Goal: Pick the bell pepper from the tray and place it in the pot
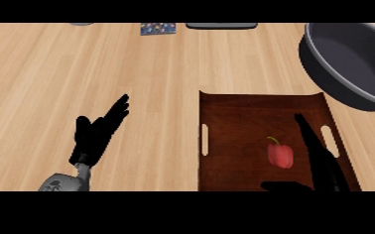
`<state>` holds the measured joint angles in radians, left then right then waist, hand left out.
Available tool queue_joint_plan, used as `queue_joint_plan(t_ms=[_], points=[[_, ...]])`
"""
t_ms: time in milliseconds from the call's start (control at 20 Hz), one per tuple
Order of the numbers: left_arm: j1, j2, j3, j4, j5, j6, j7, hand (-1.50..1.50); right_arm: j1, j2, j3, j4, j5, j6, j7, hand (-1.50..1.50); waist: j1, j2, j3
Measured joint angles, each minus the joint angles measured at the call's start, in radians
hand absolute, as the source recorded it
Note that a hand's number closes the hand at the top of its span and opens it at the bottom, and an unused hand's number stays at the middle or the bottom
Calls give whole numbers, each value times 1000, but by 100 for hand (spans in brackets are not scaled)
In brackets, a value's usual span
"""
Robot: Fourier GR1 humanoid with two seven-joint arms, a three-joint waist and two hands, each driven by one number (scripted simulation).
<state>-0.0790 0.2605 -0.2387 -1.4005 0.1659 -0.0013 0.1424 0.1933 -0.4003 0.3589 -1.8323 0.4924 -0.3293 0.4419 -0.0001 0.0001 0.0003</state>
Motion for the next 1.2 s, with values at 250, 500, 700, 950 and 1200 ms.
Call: queue_joint_plan(t_ms=[250, 500, 700, 950, 1200], points=[[-2, -6, 30, 9, -18, -28, 2, 0, 64, -4, -74, 41, -59, -4, -159, -150, -3, 0, 0], [-3, -24, 45, 14, -37, -36, 0, 0, 82, 21, -116, 84, -163, 38, -309, -150, -3, -1, 0], [3, -22, 59, 7, -32, -60, 3, 0, 72, 48, -156, 127, -266, 83, -426, -150, -2, -1, 0], [-15, -36, 76, 28, -56, -65, 2, 0, 73, 94, -190, 196, -349, 135, -531, -150, -3, 0, 0], [-18, -54, 90, 49, -77, -80, -16, 0, -4, 158, -231, 376, -390, 164, -625, -150, 0, 0, 0]])
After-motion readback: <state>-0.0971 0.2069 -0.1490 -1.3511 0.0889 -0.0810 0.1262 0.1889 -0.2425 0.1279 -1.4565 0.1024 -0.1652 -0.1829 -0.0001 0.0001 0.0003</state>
